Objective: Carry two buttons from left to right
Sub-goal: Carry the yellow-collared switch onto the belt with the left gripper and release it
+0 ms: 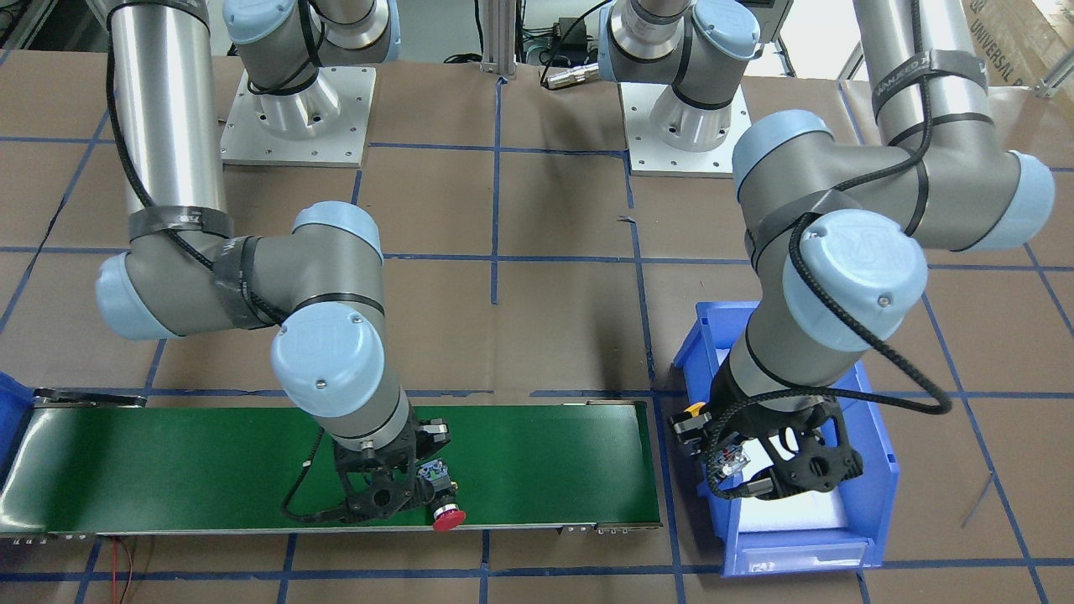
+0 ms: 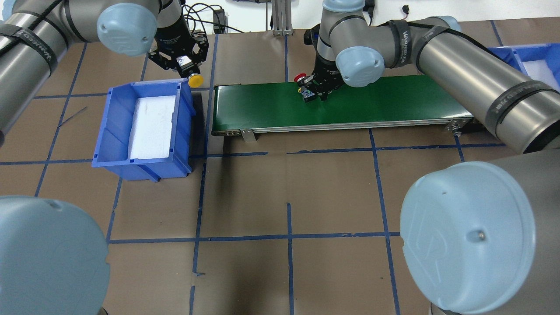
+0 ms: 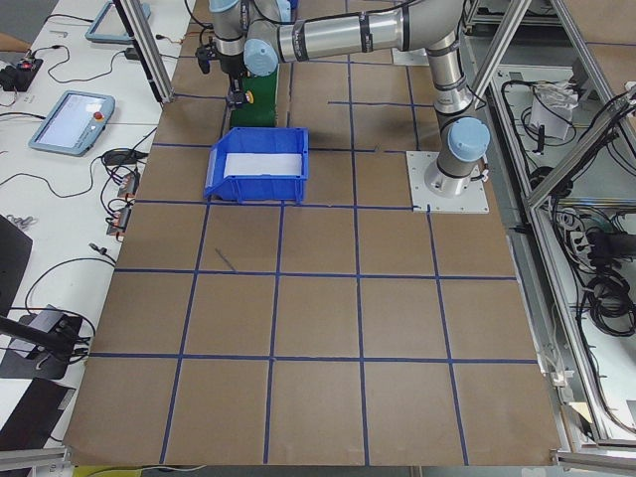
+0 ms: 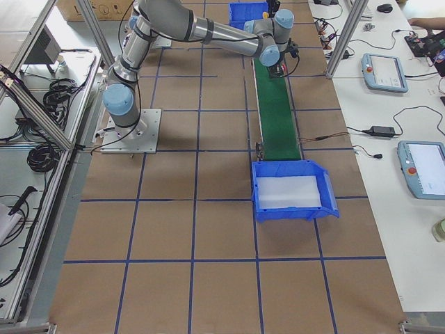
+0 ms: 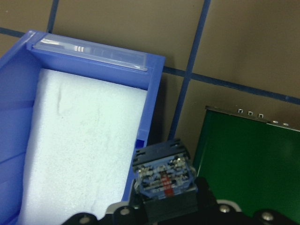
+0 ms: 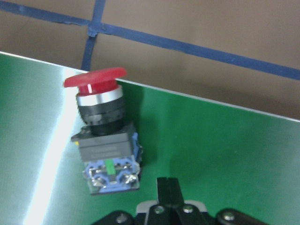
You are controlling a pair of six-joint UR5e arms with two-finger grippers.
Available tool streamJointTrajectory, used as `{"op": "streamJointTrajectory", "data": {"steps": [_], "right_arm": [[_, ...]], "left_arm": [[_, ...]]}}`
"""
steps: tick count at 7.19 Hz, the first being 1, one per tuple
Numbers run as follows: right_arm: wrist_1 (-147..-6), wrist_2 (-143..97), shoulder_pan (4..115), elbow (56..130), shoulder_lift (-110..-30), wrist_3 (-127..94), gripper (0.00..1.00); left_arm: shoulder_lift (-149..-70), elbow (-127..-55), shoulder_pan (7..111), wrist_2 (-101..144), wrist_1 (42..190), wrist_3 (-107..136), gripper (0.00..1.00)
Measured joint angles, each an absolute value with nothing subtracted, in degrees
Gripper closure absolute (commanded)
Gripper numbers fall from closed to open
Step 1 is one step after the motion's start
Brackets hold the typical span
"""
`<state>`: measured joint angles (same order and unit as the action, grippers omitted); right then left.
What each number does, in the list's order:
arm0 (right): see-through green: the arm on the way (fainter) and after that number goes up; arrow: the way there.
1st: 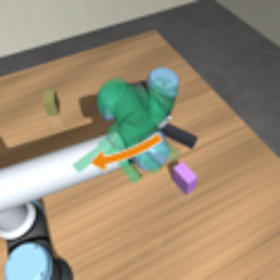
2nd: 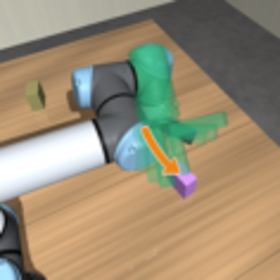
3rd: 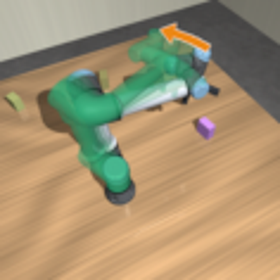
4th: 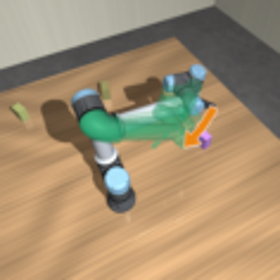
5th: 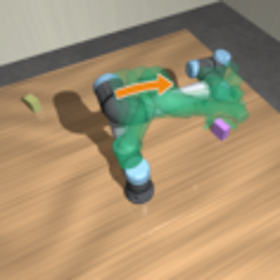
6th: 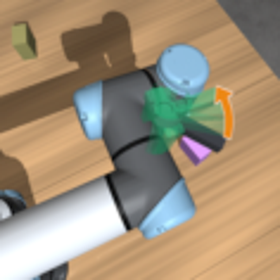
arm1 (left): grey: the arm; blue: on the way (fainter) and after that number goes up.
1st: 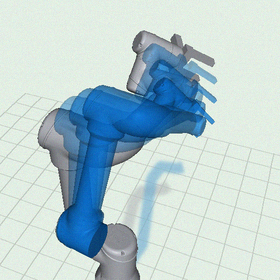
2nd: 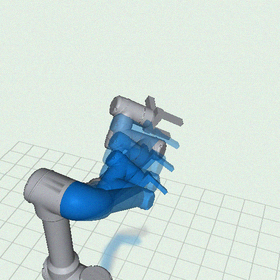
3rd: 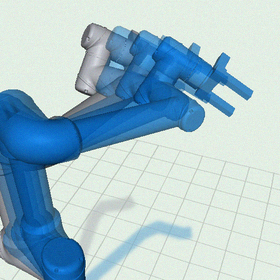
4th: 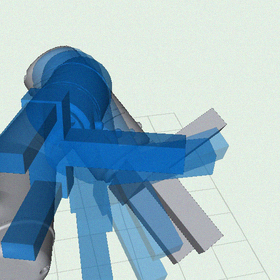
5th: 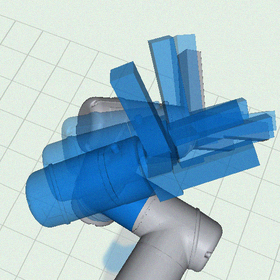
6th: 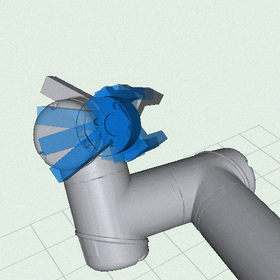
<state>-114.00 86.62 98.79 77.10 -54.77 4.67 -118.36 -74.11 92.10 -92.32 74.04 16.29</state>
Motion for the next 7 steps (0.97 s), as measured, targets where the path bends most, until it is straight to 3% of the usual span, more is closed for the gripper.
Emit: {"op": "streamJointTrajectory", "data": {"steps": [1, 3, 6, 7], "right_arm": [[-112.5, 86.4, 97.9, 76.1, -55.1, 5.6, 0.0], [-111.1, 85.9, 97.0, 74.7, -55.2, 8.6, 0.0], [-110.9, 85.4, 96.8, 74.9, -55.2, 9.6, 0.0], [-110.9, 85.4, 96.8, 75.0, -55.1, 9.6, 0.0]], "left_arm": [[-119.4, -73.9, 92.9, -92.3, 73.1, 17.1, 0.72], [-120.8, -74.1, 95.3, -92.4, 71.5, 19.8, 0.72], [-123.7, -74.3, 98.5, -93.5, 68.0, 22.9, 0.03], [-124.0, -74.3, 98.7, -94.1, 67.7, 23.1, 0.0]]}}
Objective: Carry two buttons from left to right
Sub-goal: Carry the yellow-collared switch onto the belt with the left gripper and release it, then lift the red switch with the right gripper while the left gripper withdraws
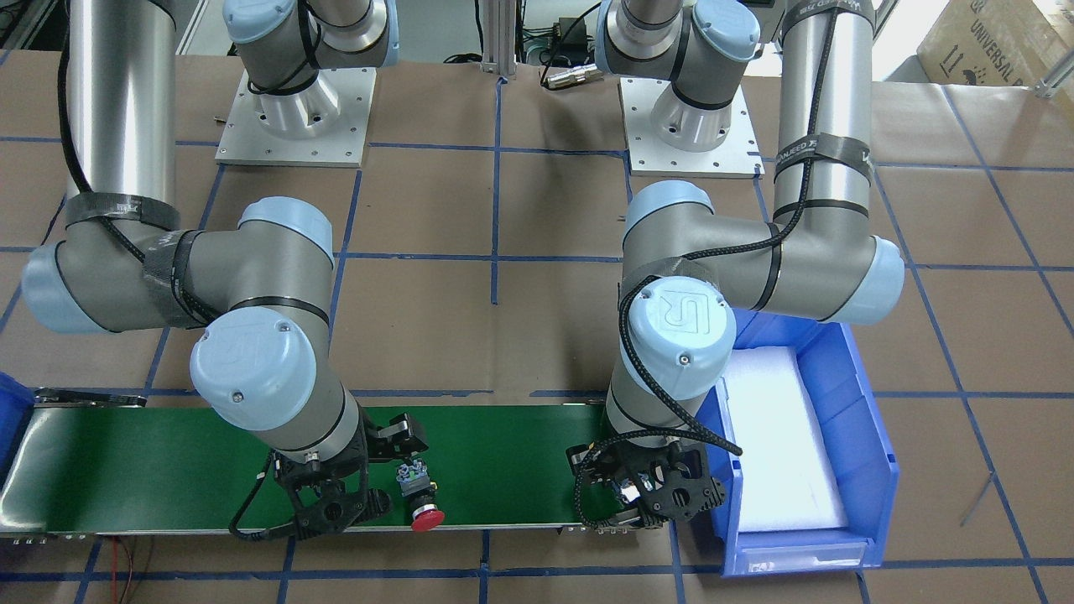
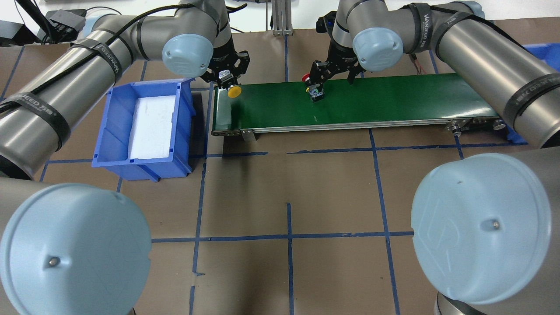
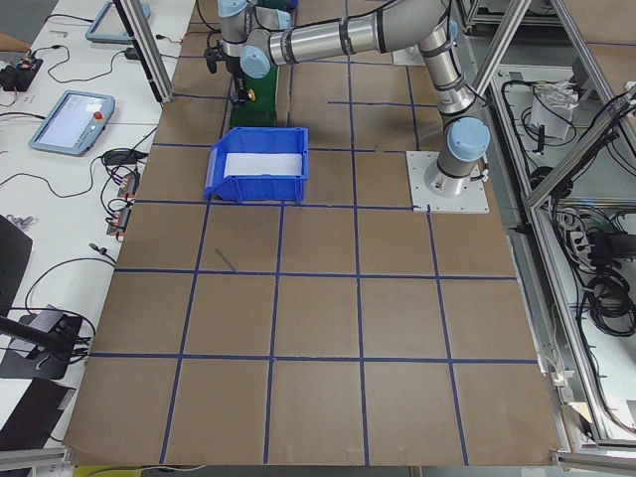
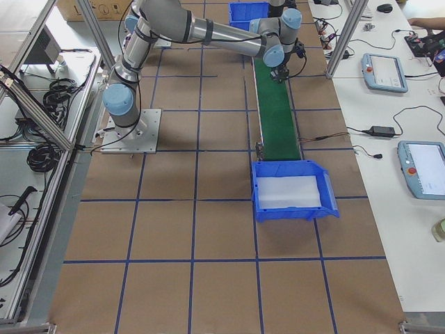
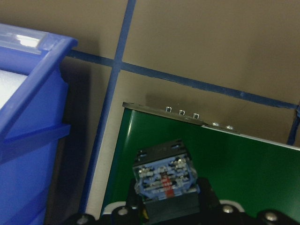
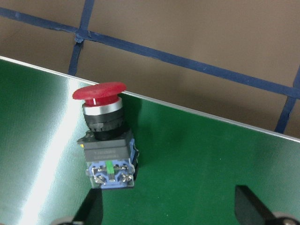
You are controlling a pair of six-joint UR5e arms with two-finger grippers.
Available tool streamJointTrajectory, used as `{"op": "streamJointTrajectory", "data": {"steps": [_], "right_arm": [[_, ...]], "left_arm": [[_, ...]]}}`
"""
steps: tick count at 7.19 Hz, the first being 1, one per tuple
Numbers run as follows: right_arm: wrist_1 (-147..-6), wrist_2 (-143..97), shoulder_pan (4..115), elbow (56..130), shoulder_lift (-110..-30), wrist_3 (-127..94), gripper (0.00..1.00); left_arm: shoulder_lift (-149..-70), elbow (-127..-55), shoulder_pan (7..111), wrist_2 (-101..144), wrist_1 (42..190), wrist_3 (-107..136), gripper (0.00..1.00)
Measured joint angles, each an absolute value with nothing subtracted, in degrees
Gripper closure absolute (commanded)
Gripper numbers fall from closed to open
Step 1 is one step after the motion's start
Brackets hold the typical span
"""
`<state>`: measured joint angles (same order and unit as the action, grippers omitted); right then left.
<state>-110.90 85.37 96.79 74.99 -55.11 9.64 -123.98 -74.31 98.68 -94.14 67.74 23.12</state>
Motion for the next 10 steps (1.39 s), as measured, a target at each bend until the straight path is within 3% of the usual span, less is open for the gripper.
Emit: {"op": "streamJointTrajectory", "data": {"steps": [4, 5, 6, 7, 8, 10], "right_arm": [[-110.8, 85.3, 97.8, 75.6, -54.2, 9.7, 0.01], [-110.8, 85.3, 97.9, 75.8, -54.0, 9.7, 0.07], [-110.9, 85.0, 97.9, 75.9, -53.7, 9.7, 0.45], [-111.1, 84.6, 97.8, 75.8, -53.5, 9.8, 0.92], [-111.4, 84.3, 97.7, 75.6, -53.4, 9.8, 0.97], [-111.5, 84.2, 97.4, 75.2, -53.3, 10.3, 0.96]], "left_arm": [[-121.3, -73.8, 96.4, -94.8, 69.1, 17.7, 0.0], [-119.5, -73.8, 94.1, -94.6, 71.0, 12.7, 0.0], [-117.3, -74.0, 91.6, -94.5, 73.7, 5.8, 0.0], [-114.5, -74.5, 89.4, -94.4, 77.0, 0.1, 0.0], [-111.4, -75.1, 87.9, -94.5, 80.9, -2.9, 0.0], [-106.9, -77.1, 86.9, -94.7, 85.1, -4.4, 0.0]]}}
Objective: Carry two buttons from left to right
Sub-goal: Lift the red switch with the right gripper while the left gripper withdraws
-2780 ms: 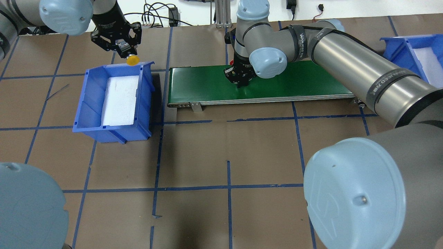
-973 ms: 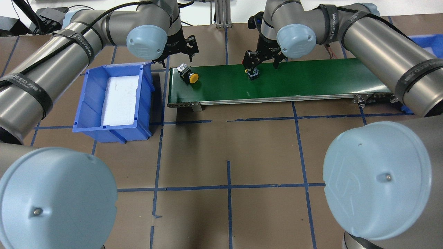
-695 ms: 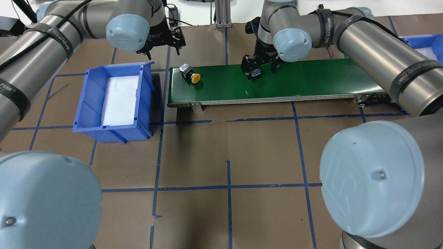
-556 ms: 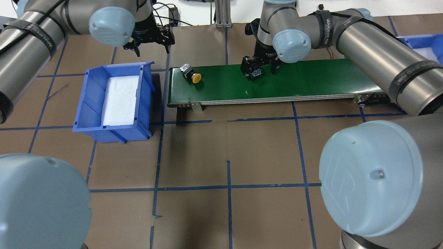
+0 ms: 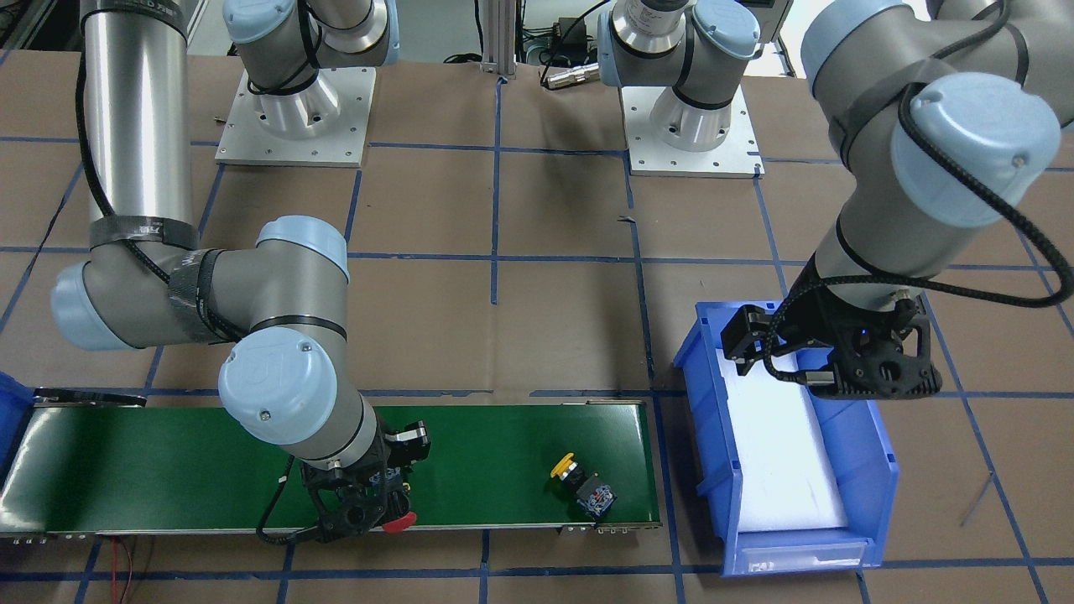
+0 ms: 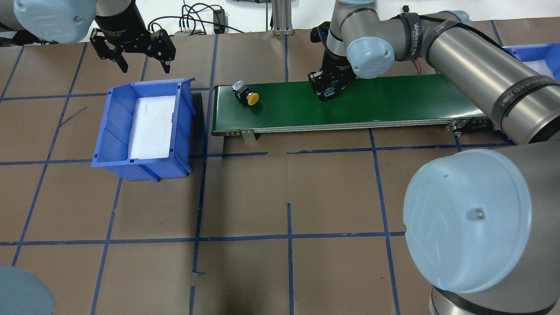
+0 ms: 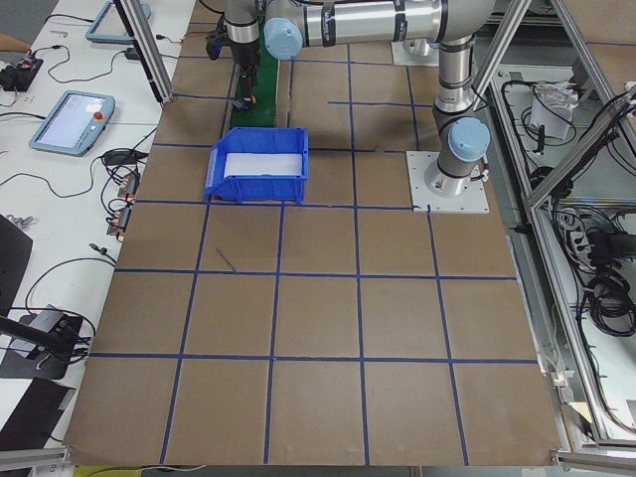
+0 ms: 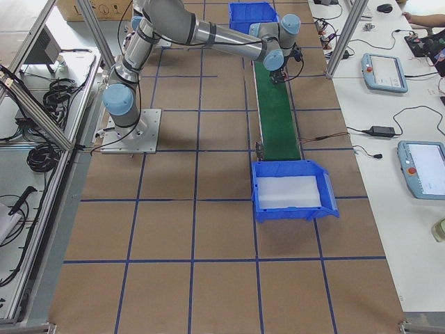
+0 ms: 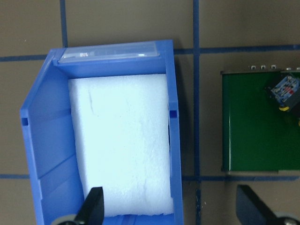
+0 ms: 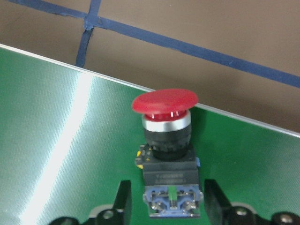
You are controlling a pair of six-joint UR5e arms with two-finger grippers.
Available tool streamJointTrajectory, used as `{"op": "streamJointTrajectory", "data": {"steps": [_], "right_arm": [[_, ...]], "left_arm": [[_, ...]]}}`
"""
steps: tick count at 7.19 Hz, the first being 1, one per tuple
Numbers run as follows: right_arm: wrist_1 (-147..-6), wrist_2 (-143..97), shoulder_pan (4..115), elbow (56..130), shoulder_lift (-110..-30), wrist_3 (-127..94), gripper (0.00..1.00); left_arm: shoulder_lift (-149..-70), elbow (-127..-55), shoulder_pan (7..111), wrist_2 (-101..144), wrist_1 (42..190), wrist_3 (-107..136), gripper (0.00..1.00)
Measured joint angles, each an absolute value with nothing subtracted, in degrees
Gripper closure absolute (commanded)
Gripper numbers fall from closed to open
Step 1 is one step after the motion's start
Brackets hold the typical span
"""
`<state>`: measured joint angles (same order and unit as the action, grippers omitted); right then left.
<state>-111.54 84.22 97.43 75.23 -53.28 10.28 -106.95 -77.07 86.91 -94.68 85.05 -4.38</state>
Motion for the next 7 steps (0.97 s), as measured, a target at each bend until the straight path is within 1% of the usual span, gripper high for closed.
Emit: {"op": "streamJointTrajectory", "data": {"steps": [3, 5, 7], "right_arm": [[-109.9, 84.8, 94.6, 73.5, -53.8, 12.5, 0.95], [-105.3, 85.3, 87.5, 70.6, -55.3, 18.7, 0.92], [-99.7, 86.1, 79.4, 68.4, -58.1, 25.4, 0.95]], "left_arm": [[-104.8, -78.3, 86.8, -94.3, 85.2, -4.5, 0.0], [-104.8, -78.3, 86.4, -94.3, 84.3, -4.3, 0.0], [-104.7, -78.5, 85.6, -94.6, 83.8, -3.9, 0.0]]}}
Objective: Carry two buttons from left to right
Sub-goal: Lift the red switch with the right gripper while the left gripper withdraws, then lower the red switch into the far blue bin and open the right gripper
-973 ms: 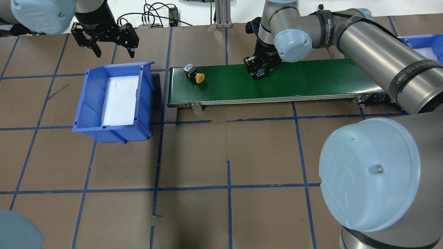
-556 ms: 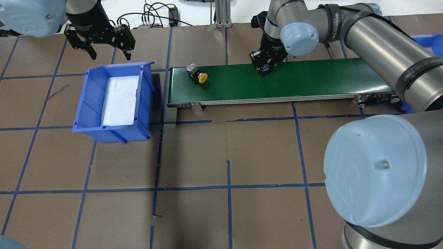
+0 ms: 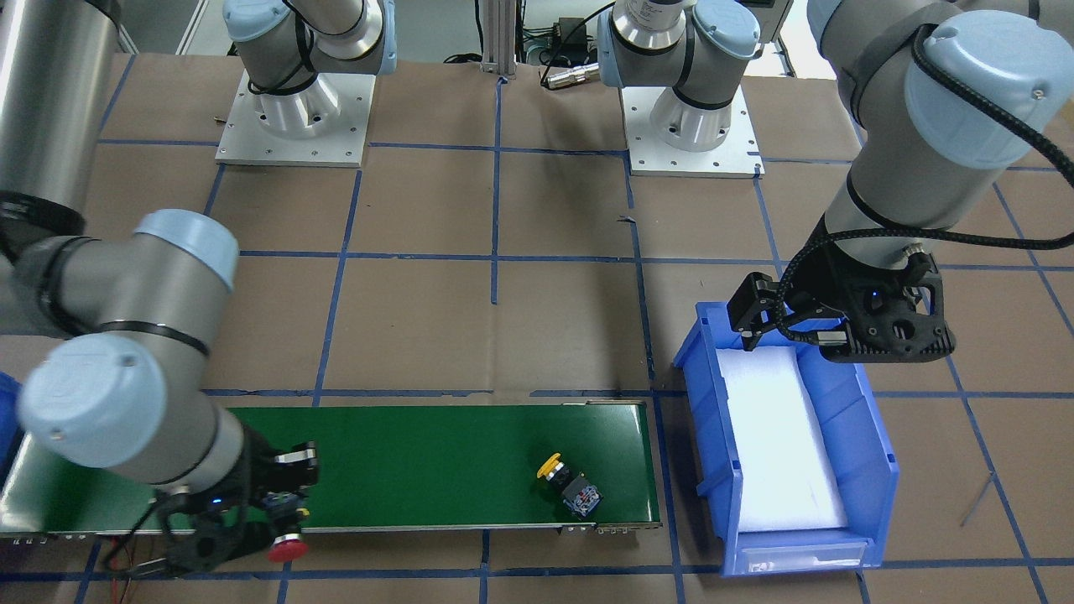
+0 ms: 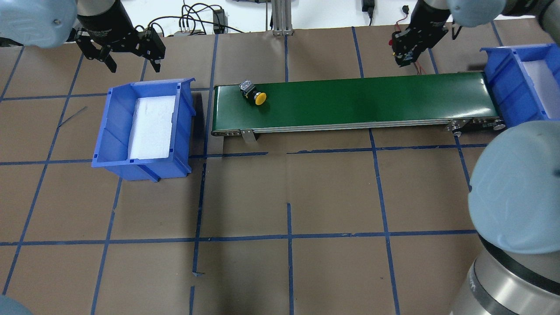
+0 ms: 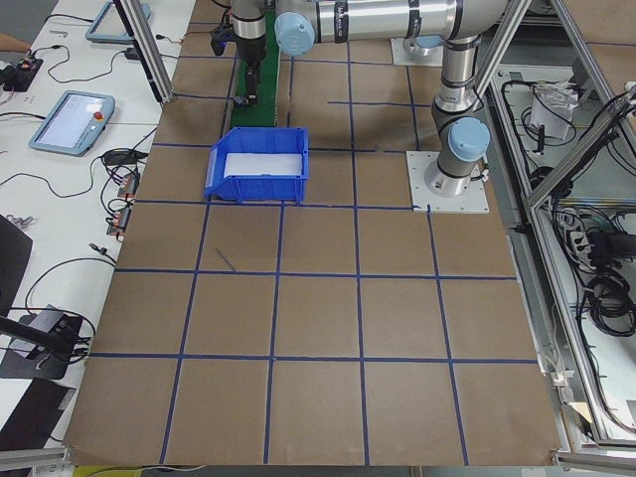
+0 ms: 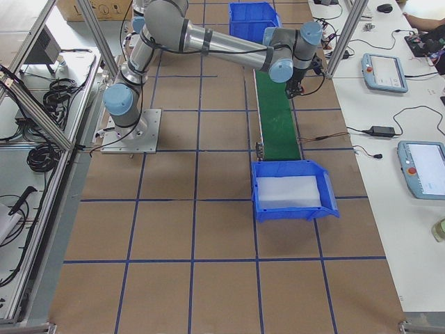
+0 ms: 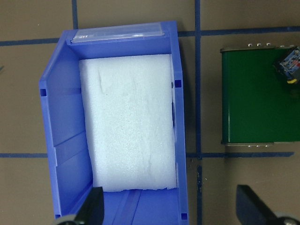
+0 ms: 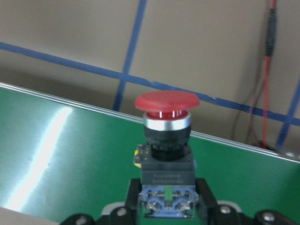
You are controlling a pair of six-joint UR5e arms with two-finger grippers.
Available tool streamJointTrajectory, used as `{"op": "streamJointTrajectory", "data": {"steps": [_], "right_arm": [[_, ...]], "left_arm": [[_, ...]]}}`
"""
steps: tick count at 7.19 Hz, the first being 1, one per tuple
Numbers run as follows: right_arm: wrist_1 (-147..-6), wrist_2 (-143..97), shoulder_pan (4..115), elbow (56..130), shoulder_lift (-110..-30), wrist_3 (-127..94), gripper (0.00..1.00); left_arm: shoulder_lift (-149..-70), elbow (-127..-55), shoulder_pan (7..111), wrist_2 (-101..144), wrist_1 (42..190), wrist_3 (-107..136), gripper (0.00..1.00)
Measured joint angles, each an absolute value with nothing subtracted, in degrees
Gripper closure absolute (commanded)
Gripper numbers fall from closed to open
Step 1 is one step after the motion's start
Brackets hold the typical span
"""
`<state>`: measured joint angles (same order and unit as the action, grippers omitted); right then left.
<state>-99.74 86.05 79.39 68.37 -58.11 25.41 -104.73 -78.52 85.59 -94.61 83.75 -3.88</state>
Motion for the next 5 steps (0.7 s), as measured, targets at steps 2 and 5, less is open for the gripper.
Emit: {"op": "streamJointTrajectory", "data": {"steps": [2, 5], "right_arm": [[-96.3, 90.4, 72.1, 68.2, -60.9, 34.6, 0.95], [-92.2, 92.8, 57.4, 68.2, -61.1, 44.4, 0.94]], "left_arm": [[-103.1, -79.8, 85.4, -95.0, 85.1, -3.7, 0.0], [-99.1, -84.5, 85.1, -95.0, 85.6, -2.9, 0.0]]}}
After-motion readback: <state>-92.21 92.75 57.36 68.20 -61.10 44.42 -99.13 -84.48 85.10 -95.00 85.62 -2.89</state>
